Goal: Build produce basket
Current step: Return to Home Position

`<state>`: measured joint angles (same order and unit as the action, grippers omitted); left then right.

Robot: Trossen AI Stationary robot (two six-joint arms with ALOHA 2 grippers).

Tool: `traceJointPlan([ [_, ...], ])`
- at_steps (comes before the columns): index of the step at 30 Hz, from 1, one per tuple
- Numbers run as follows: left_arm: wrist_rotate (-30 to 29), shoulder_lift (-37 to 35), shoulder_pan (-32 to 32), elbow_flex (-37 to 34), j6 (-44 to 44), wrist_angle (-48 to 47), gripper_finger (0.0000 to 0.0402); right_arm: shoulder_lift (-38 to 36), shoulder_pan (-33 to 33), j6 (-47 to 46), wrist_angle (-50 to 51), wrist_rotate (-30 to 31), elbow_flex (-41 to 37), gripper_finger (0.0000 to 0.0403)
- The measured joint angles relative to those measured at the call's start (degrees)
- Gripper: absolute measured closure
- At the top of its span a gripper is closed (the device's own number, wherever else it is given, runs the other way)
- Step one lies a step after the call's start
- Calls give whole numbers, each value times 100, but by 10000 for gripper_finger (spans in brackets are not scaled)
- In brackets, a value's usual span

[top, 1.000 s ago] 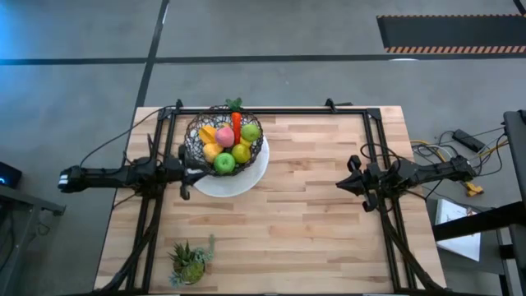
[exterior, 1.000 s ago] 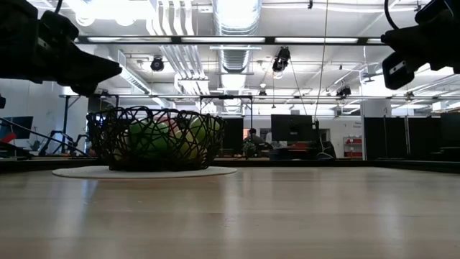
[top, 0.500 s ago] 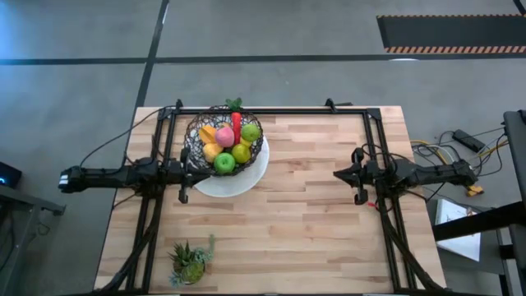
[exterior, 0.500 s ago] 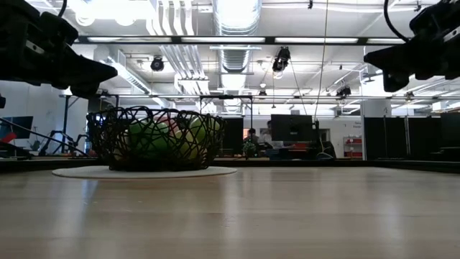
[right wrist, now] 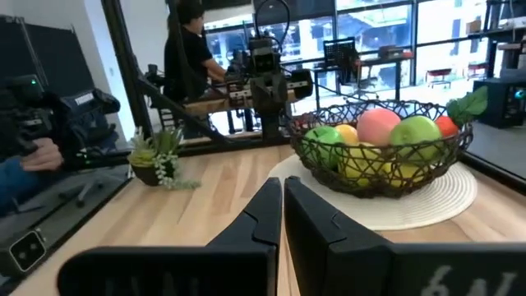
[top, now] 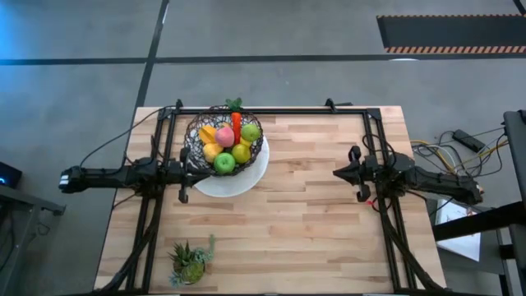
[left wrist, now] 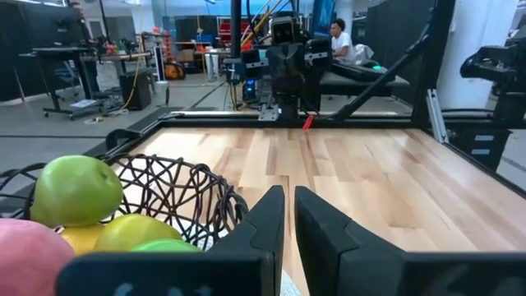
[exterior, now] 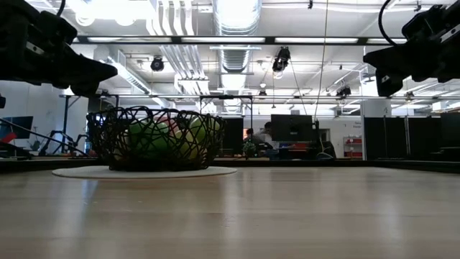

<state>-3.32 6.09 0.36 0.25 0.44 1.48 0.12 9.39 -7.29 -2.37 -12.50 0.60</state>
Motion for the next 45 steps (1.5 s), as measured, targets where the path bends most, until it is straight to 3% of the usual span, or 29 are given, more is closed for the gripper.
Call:
traceJointPlan([
  [7,-87,8,0,0,333,25,389,0,2,42,7,-1,0,394],
  [21,-362,279,0,0,154,74,389,44,2,134,67,641,0,394],
  [45,-362,709,0,0,147,91,388,46,2,134,51,657,0,394],
])
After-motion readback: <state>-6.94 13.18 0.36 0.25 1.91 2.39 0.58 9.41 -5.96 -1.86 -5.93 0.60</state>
